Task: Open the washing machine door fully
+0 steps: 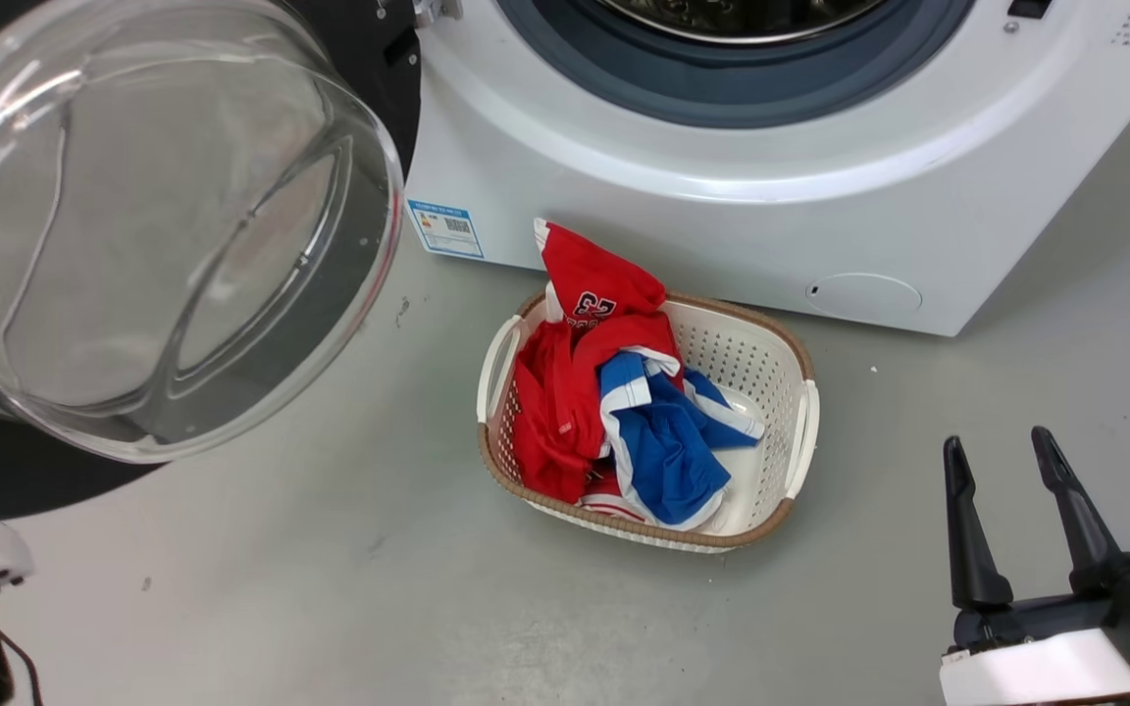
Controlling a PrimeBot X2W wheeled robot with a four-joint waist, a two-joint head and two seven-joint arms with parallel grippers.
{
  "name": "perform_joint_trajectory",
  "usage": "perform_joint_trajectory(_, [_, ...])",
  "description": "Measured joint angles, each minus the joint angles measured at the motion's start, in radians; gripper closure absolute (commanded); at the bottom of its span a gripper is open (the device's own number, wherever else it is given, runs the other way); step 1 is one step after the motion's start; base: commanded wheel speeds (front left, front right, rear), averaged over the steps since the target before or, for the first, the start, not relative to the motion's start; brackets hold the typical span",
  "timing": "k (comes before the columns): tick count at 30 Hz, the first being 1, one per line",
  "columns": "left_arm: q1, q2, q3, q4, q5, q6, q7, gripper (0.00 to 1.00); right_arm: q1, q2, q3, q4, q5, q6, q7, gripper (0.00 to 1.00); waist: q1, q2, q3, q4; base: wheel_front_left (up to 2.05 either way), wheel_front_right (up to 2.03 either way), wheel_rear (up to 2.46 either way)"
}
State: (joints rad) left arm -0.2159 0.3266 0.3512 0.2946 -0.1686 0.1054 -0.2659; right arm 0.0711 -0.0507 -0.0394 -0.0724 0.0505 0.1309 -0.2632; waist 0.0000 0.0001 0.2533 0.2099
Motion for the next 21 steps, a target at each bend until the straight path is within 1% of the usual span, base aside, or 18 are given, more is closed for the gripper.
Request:
perform_joint_trajectory(3, [-0.039, 0.017, 0.023, 0.047, 0.001, -0.01, 0.0, 1.0, -0.008, 0.0, 0.001, -0.003, -0.01, 0.0, 0.0, 0.0, 0.0, 0.0, 0.016, -0.005, 0.0, 0.0, 0.0])
perform_joint_trajectory(12, [-0.13, 0.071, 0.076, 0.207, -0.002, -0.062, 0.0, 1.0, -0.025, 0.0, -0.009, -0.009, -0.024, 0.0, 0.0, 0.0, 0.0, 0.0, 0.051, -0.016, 0.0, 0.0, 0.0])
perform_joint_trajectory(21, [-0.206, 0.106, 0.094, 0.341, 0.011, -0.097, 0.0, 1.0, -0.032, 0.0, -0.005, -0.009, -0.034, 0.0, 0.0, 0.0, 0.0, 0.0, 0.057, -0.02, 0.0, 0.0, 0.0])
